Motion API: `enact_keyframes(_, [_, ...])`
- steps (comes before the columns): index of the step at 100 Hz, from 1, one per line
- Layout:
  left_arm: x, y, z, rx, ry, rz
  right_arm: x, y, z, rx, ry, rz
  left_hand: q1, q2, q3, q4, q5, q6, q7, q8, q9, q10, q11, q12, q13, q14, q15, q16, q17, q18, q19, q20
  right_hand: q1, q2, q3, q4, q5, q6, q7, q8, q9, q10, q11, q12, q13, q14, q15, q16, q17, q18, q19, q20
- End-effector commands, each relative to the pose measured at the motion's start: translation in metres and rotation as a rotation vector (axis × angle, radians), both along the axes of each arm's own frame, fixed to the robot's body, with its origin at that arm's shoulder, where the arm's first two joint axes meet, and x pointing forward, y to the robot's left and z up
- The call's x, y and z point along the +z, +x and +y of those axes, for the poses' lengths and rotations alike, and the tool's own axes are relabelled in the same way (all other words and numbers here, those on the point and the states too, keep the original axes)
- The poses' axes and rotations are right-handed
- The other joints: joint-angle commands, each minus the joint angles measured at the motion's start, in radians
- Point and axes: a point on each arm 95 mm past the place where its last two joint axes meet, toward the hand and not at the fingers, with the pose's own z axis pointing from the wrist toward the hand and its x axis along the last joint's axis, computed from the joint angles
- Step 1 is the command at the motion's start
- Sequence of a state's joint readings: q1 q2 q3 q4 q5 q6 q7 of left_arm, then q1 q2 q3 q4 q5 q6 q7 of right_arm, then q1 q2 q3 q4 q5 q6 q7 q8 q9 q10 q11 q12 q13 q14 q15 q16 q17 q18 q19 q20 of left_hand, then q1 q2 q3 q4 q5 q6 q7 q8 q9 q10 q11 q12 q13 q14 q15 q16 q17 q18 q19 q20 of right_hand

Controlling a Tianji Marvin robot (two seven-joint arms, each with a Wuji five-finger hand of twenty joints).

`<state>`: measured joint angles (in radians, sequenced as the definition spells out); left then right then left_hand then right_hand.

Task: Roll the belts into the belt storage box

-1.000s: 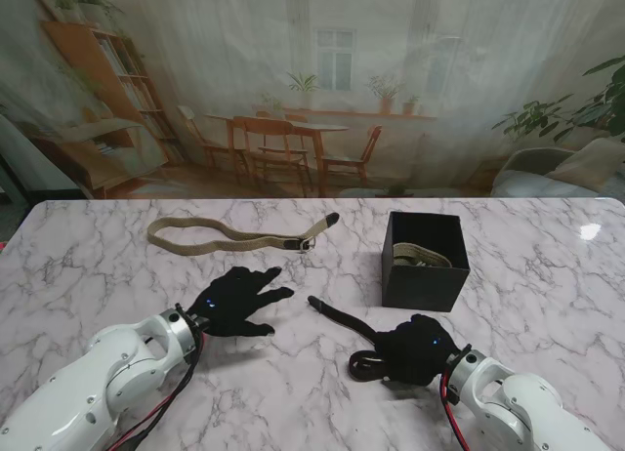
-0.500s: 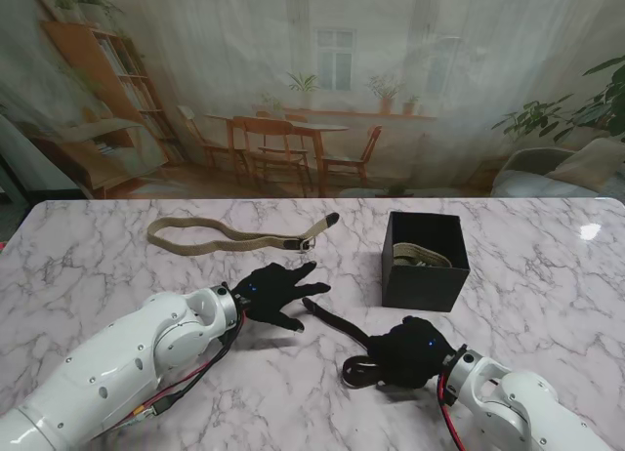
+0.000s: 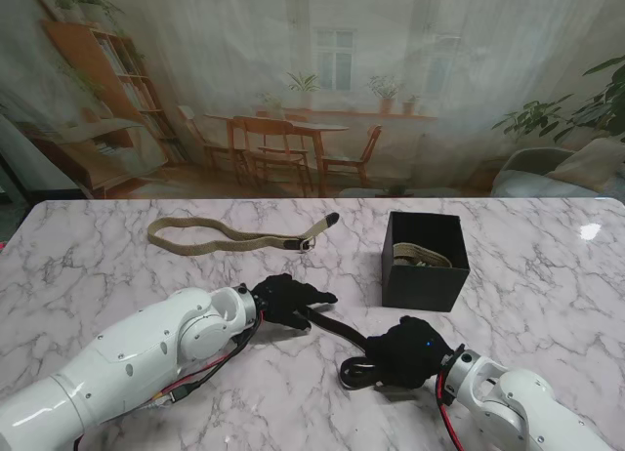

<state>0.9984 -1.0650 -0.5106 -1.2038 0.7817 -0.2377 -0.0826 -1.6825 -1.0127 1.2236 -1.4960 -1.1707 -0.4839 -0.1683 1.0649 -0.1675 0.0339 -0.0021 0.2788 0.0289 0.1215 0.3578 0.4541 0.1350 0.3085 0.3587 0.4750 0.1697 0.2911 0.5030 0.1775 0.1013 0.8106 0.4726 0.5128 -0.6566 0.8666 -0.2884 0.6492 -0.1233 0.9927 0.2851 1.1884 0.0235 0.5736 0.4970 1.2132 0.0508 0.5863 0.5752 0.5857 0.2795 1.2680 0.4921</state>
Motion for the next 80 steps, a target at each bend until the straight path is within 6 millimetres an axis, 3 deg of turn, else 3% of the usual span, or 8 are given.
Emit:
enact_keyframes(1, [-0.003,0.001,-0.006,-0.002,0.014,0.009,0.0,0.0,0.001,-0.003,-0.001,-0.001,0.057,0.014,0.03,0.009,0.086,-0.008,0.131,0.089,0.096,-0.04,0.08,0.073,0.131,-0.048,0.107,0.069,0.042,-0.009,0.075,0.034,0.165,0.067,0.12,0.035,0.019,-0.261,-0.019,-0.018,0.092,-0.128,0.046,0.049,0.01,-0.059,0.02,0.021,-0.014,0.0,-0.004,0.0])
enact_keyframes(2, [-0.003,0.001,-0.007,-0.002,0.016,0.007,0.0,0.0,0.001,-0.003,-0.001,-0.001,0.065,0.016,0.033,0.008,0.142,0.008,0.199,0.134,0.144,-0.051,0.102,0.094,0.166,-0.043,0.132,0.093,0.062,-0.001,0.099,0.043,0.165,0.067,0.119,0.035,0.019,-0.261,-0.019,-0.018,0.092,-0.127,0.044,0.048,0.01,-0.058,0.019,0.021,-0.016,0.0,-0.005,0.0])
enact_keyframes(5, [-0.004,0.001,-0.007,-0.003,0.022,0.004,0.0,-0.001,0.001,-0.004,0.0,-0.001,0.081,-0.005,0.038,0.004,0.188,0.015,0.258,0.208,0.188,-0.057,0.106,0.155,0.197,-0.038,0.152,0.116,0.082,0.007,0.12,0.05,0.166,0.067,0.119,0.035,0.019,-0.261,-0.019,-0.018,0.092,-0.126,0.044,0.048,0.009,-0.058,0.018,0.021,-0.017,0.001,-0.006,0.001])
enact_keyframes(7, [-0.004,0.001,-0.008,-0.004,0.027,0.003,0.0,-0.001,0.001,-0.005,0.0,-0.001,0.113,-0.038,0.034,0.002,0.264,0.013,0.342,0.265,0.282,-0.076,0.086,0.271,0.248,-0.038,0.188,0.15,0.113,0.016,0.155,0.06,0.166,0.067,0.118,0.035,0.019,-0.261,-0.019,-0.018,0.092,-0.124,0.042,0.048,0.009,-0.057,0.017,0.021,-0.019,0.002,-0.006,0.001])
enact_keyframes(13, [-0.006,0.002,-0.008,-0.004,0.033,-0.004,0.0,-0.001,0.001,-0.007,-0.001,-0.001,0.135,-0.037,0.02,0.004,0.326,0.007,0.527,0.271,0.41,-0.094,0.075,0.376,0.324,-0.031,0.268,0.22,0.161,0.04,0.224,0.088,0.165,0.069,0.116,0.035,0.019,-0.263,-0.02,-0.018,0.091,-0.121,0.037,0.047,0.005,-0.054,0.012,0.019,-0.024,0.004,-0.009,0.002])
enact_keyframes(17, [-0.006,0.001,-0.008,-0.001,0.03,-0.007,0.0,-0.001,0.001,-0.009,-0.002,-0.001,0.14,-0.034,0.02,0.005,0.363,0.0,0.602,0.26,0.461,-0.096,0.102,0.393,0.362,-0.025,0.309,0.249,0.186,0.047,0.257,0.101,0.164,0.068,0.114,0.035,0.019,-0.262,-0.02,-0.018,0.088,-0.119,0.033,0.045,0.002,-0.053,0.009,0.018,-0.027,0.006,-0.011,0.002])
enact_keyframes(36, [-0.003,0.0,0.003,0.016,0.056,-0.033,0.001,-0.003,-0.002,-0.024,-0.008,-0.008,0.149,-0.05,0.033,0.012,0.382,0.029,0.685,0.241,0.49,-0.038,0.195,0.425,0.411,-0.031,0.413,0.321,0.225,0.061,0.319,0.132,0.143,0.06,0.099,0.037,0.016,-0.251,-0.019,-0.018,0.082,-0.101,0.016,0.039,-0.014,-0.036,-0.007,0.013,-0.049,0.019,-0.021,0.004])
enact_keyframes(80, [0.004,-0.008,0.037,0.07,0.081,-0.078,0.006,-0.004,-0.003,-0.046,-0.014,-0.026,0.147,-0.065,0.055,0.017,0.391,0.047,0.706,0.264,0.499,-0.004,0.242,0.432,0.429,-0.03,0.47,0.359,0.245,0.057,0.336,0.146,0.122,0.068,0.085,0.047,0.029,-0.245,-0.016,-0.004,0.016,-0.068,-0.016,0.042,-0.072,-0.017,-0.05,0.0,-0.099,0.038,-0.05,0.009])
